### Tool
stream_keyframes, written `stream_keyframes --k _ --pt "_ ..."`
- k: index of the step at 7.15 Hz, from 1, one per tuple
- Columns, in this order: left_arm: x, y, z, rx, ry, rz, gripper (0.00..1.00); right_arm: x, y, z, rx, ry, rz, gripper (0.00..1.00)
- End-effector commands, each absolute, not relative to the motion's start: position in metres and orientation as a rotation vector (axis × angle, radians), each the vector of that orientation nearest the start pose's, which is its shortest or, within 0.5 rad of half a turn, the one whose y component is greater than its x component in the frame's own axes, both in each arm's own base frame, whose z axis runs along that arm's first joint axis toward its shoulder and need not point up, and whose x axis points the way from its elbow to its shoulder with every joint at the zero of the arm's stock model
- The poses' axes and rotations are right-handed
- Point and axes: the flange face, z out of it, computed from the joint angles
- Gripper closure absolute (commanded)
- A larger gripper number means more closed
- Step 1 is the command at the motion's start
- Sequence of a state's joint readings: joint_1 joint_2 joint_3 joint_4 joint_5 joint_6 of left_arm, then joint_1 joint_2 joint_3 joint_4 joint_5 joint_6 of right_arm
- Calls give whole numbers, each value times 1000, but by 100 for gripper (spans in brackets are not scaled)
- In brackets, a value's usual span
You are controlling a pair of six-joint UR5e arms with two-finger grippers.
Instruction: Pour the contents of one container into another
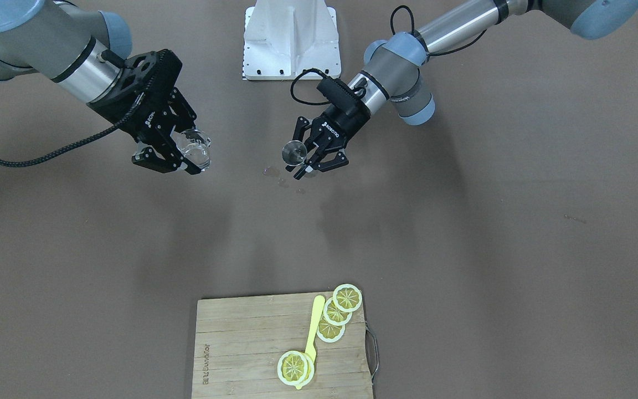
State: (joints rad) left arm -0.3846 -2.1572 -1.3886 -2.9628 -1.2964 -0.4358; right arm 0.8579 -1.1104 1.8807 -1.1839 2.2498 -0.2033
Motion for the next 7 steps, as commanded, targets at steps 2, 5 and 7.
stream_keyframes --k 2,5,7 --pt "557 -398 236 1390 1179 280 100 -328 -486 206 936 -885 -1206 100" --pt "573 -379 246 1399 1229 281 100 -335 -492 188 935 -830 -1302 100" --pt "586 -360 246 1406 1224 290 100 -349 -489 182 929 -825 -1343 100"
